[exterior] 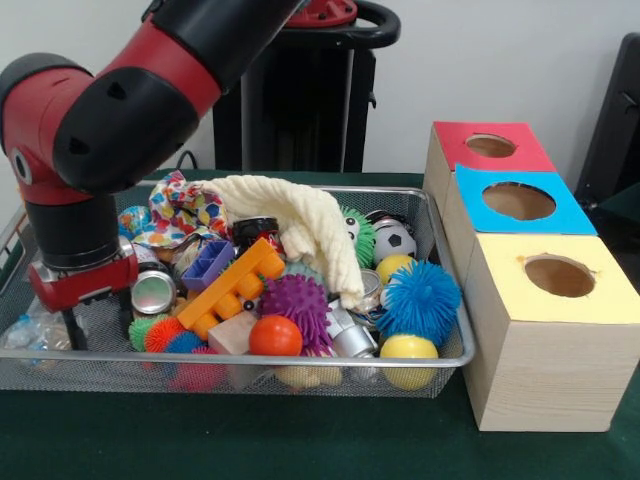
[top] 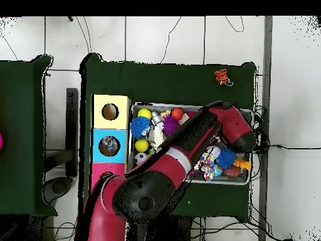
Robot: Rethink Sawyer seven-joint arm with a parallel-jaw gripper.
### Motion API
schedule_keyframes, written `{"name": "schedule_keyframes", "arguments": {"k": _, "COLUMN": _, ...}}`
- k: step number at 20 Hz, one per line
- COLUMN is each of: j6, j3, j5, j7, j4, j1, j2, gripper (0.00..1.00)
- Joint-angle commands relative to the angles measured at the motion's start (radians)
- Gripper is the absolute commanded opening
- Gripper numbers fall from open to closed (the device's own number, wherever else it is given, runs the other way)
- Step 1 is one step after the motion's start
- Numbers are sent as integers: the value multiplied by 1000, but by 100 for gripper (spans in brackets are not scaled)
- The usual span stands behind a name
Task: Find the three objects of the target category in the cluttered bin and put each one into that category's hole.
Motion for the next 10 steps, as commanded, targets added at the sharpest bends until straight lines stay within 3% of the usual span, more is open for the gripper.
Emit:
{"name": "schedule_keyframes", "arguments": {"k": 1, "j6": 154, "j3": 5, "j5": 19, "j7": 226, "j4": -31, "j1": -16, "j2": 117, "gripper": 100}}
{"name": "schedule_keyframes", "arguments": {"k": 6, "j6": 215, "j3": 0, "j5": 52, "j7": 156, "j4": -27, "j1": -18, "j2": 112, "gripper": 100}}
{"name": "schedule_keyframes", "arguments": {"k": 10, "j6": 195, "j3": -11, "j5": 13, "j7": 32, "j4": -16, "j1": -2, "j2": 117, "gripper": 100}}
